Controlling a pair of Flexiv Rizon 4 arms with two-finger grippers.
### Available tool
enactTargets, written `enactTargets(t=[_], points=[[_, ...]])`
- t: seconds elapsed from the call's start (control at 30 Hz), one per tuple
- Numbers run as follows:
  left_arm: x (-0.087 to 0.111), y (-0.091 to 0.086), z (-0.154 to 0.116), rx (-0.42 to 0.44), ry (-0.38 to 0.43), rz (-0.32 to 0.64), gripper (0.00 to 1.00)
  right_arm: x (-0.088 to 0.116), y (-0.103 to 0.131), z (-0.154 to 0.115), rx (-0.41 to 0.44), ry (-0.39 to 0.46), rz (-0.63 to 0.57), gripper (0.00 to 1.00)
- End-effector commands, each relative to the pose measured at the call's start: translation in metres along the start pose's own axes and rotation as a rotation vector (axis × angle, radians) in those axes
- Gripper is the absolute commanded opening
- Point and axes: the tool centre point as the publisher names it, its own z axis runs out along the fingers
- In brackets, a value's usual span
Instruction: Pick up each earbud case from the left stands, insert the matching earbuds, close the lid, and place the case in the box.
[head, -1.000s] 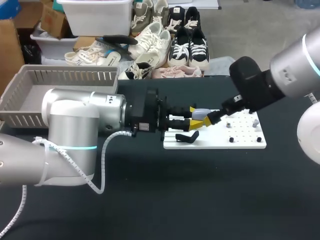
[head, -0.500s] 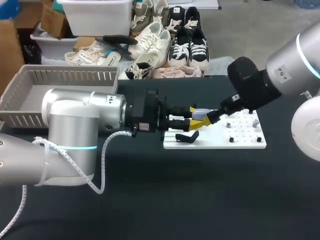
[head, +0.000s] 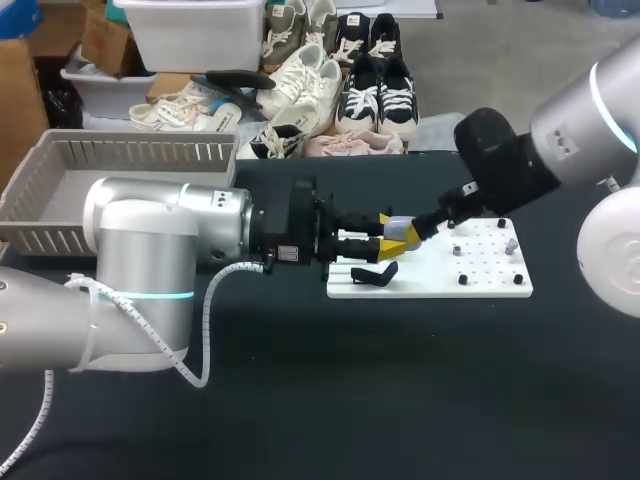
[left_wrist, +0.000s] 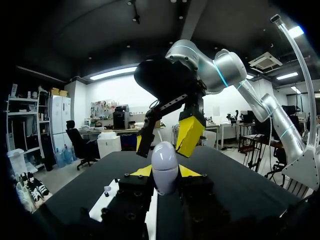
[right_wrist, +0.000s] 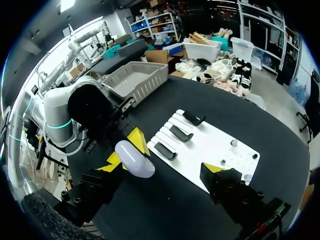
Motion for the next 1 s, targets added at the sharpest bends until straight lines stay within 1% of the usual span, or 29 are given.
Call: enactTargets(t=[0.03, 0.23, 0.43, 0.53, 0.6, 0.67, 0.77, 0.8, 0.83, 0.87, 0.93, 1.0], points=[[0.0, -0.002, 0.0, -0.006, -0.001, 0.002, 0.0, -0.002, 0.001, -0.004, 0.013, -0.002, 0.004, 1.0], [0.0, -0.002, 0.0, -0.006, -0.001, 0.002, 0.0, -0.011, 0.0, -0.007, 0.024, -0.012, -0.005, 1.0], [0.0, -0.002, 0.0, -0.006, -0.001, 0.002, 0.0, -0.029, -0.002, -0.009, 0.037, -0.027, -0.033, 1.0], [0.0, -0.002, 0.0, -0.006, -0.001, 0.002, 0.0, -0.037, -0.002, -0.019, 0.058, -0.05, -0.049, 1.0], [0.0, -0.002, 0.0, -0.006, -0.001, 0.002, 0.0, -0.039, -0.006, -0.027, 0.086, -0.063, -0.052, 1.0], [0.0, -0.002, 0.0, -0.006, -0.001, 0.002, 0.0, -0.037, -0.015, -0.035, 0.136, -0.061, -0.049, 1.0], [0.0, -0.002, 0.0, -0.006, -0.001, 0.002, 0.0, -0.03, -0.032, -0.046, 0.257, -0.035, -0.062, 1.0], [0.0, -0.002, 0.0, -0.006, -0.001, 0.002, 0.0, -0.027, -0.039, -0.05, 0.312, -0.021, -0.068, 1.0], [0.0, -0.002, 0.0, -0.006, -0.001, 0.002, 0.0, -0.024, -0.045, -0.053, 0.351, -0.006, -0.067, 1.0], [0.0, -0.002, 0.0, -0.006, -0.001, 0.002, 0.0, -0.021, -0.051, -0.056, 0.372, 0.01, -0.052, 1.0], [0.0, -0.002, 0.0, -0.006, -0.001, 0.002, 0.0, -0.014, -0.065, -0.06, 0.459, 0.063, -0.05, 1.0], [0.0, -0.002, 0.0, -0.006, -0.001, 0.002, 0.0, -0.006, -0.077, -0.06, 0.497, 0.109, -0.027, 1.0]])
